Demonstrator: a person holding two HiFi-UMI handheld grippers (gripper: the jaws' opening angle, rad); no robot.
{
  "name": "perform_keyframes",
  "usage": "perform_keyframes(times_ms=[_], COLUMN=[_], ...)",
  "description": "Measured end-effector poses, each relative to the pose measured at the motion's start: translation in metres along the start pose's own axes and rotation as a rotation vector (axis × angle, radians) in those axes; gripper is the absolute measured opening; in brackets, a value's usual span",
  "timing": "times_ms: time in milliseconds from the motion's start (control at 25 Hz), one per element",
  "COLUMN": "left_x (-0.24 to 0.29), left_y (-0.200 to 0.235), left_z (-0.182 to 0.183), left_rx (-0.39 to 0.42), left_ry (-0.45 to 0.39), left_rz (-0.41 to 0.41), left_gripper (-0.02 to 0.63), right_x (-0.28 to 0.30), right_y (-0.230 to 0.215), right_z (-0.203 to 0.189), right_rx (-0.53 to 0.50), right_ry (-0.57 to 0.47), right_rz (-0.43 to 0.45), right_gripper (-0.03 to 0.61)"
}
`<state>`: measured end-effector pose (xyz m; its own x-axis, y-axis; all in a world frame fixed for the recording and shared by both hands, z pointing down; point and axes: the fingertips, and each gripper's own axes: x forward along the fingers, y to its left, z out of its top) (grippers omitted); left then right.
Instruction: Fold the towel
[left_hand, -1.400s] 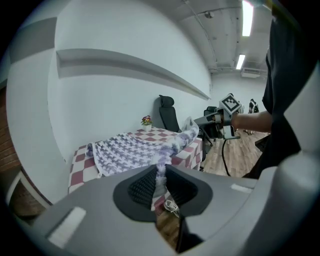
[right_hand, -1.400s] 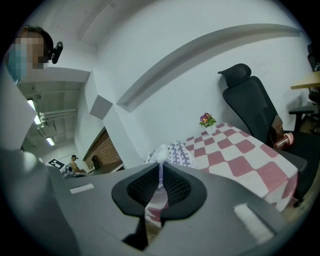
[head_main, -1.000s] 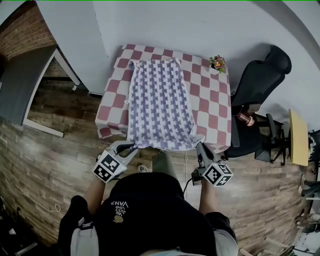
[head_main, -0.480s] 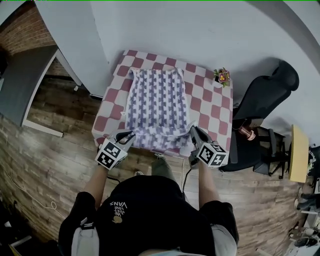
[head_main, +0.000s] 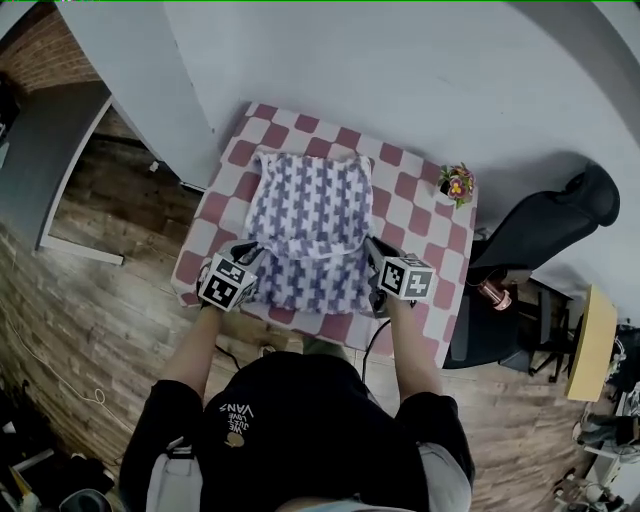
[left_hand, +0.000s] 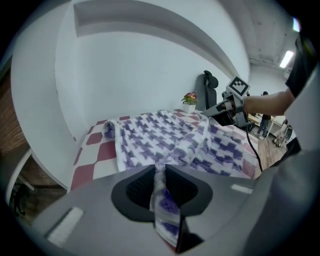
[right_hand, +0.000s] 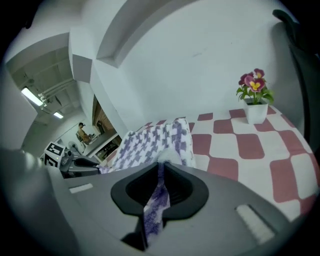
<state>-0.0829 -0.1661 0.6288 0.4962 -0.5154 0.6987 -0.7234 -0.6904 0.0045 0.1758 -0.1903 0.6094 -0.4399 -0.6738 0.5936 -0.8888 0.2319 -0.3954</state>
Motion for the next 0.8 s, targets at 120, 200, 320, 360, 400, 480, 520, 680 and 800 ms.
perform_keyframes(times_ms=[120, 200, 320, 360, 400, 480, 520, 680, 800], left_x=[0.012, 0.014, 0.011, 0.011, 0.011, 0.012, 0.015, 0.033, 0.049], left_y=[0.015, 0.026, 0.049, 0.057, 0.065, 0.080, 0.087, 0.111, 0.131], left_z=[0.000, 0.006, 0.018, 0.023, 0.028, 0.039, 0.046, 0.076, 0.095], left_rx=[-0.068, -0.115, -0.156, -0.167, -0.179, -0.203, -0.214, -0.253, -0.286], left_ry=[0.017, 0.005, -0.025, -0.037, -0.050, -0.079, -0.094, -0.153, -0.183], left_rz=[-0.016, -0.026, -0.019, -0.011, -0.001, 0.022, 0.031, 0.064, 0.107], left_gripper=[0.067, 0.115, 0.194, 0.204, 0.209, 0.209, 0.214, 0.229, 0.239], right_x=[0.019, 0.023, 0.021, 0.020, 0.019, 0.022, 0.026, 0.053, 0.079], right_y=[-0.006, -0.009, -0.015, -0.019, -0.024, -0.036, -0.041, -0.055, -0.063], right_z=[0.002, 0.007, 0.027, 0.037, 0.047, 0.068, 0.078, 0.108, 0.125], right_rx=[0.004, 0.009, -0.007, -0.014, -0.018, -0.025, -0.027, -0.034, -0.039], right_ry=[0.070, 0.097, 0.091, 0.079, 0.065, 0.040, 0.032, 0.022, 0.024], right_rz=[0.028, 0.059, 0.093, 0.095, 0.092, 0.076, 0.069, 0.059, 0.054], right_gripper=[0.081, 0.170, 0.224, 0.225, 0.225, 0.225, 0.225, 0.225, 0.225])
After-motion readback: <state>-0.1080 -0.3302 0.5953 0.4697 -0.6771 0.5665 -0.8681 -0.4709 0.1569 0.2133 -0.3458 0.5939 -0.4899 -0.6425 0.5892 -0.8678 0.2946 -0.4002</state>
